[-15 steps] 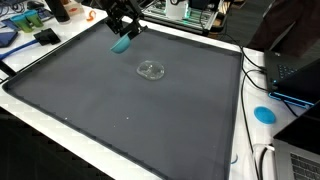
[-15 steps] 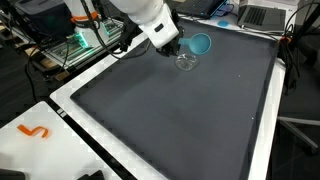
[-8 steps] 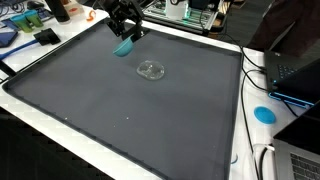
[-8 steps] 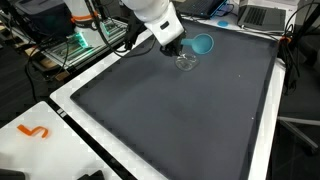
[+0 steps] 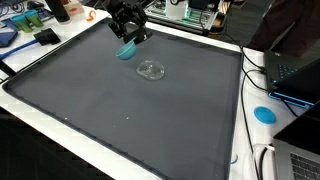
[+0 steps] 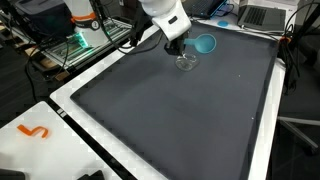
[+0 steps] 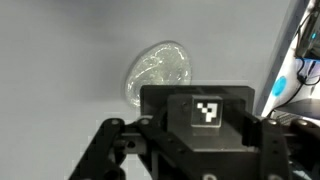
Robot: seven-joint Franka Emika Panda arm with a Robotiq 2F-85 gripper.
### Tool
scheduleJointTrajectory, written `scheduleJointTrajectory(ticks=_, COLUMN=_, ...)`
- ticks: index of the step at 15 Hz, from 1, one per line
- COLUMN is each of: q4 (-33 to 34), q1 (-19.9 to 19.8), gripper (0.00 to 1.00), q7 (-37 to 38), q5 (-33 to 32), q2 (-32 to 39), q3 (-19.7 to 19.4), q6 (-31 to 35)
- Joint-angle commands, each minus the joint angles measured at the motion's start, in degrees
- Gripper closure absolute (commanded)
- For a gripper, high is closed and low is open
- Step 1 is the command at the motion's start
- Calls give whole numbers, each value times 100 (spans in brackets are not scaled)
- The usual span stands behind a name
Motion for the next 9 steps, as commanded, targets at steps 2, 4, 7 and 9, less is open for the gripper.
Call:
scheduleJointTrajectory(ticks=2, q4=-55, q1=112, gripper=72, q7=409, q5=-453, q2=-135, q3=101, q6=185)
scheduleJointTrajectory(ticks=4, q4=-22, q1=152, gripper=72, q7=564, q5=-647, q2=-151, q3=159, q6=223)
scheduleJointTrajectory(ticks=7, q4=32, q1=224, gripper=72, q7=882, q5=-989, q2=-204, q3=231, q6=282)
scheduleJointTrajectory(ticks=9, q4=79, q1=267, gripper=72, q7=1103, q5=-1221, q2=-278, q3=273, q6=280)
